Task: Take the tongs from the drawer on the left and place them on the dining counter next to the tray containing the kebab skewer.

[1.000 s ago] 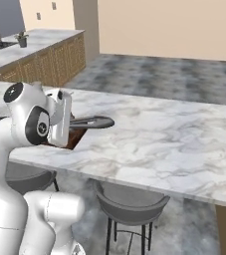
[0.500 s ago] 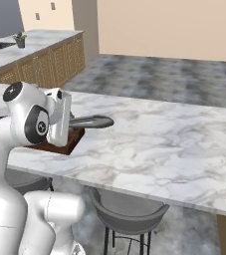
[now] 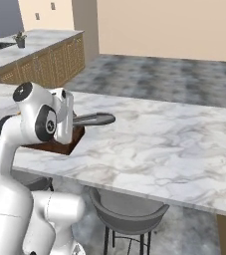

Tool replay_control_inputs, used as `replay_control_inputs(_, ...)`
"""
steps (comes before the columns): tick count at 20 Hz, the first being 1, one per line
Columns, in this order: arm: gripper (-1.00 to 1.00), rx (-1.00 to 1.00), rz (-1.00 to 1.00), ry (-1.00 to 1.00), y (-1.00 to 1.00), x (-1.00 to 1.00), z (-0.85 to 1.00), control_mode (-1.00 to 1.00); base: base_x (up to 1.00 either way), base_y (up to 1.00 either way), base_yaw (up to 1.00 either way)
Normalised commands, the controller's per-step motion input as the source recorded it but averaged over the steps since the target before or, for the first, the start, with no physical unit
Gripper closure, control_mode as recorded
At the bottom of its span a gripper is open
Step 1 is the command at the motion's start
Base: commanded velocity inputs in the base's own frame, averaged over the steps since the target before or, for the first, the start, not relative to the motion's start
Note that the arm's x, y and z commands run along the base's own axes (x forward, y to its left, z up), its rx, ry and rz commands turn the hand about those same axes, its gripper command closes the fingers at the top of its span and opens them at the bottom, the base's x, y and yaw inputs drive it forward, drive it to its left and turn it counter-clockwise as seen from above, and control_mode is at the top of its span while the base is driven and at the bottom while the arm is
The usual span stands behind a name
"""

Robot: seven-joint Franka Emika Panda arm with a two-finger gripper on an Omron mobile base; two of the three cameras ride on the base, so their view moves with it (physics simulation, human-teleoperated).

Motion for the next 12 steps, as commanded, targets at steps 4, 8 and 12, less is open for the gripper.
replay_control_inputs(4, 1.00, 0.00, 0.32, 0.15, 0.00, 0.74, -0.16, -1.00, 0.00, 0.00, 0.00)
replay_control_inputs(8, 1.00, -0.01, 0.35, 0.27, 0.01, 0.54, -0.38, -1.00, 0.00, 0.00, 0.00)
replay_control_inputs(12, 1.00, -0.01, 0.35, 0.25, 0.14, 0.52, -0.50, -1.00, 0.00, 0.00, 0.00)
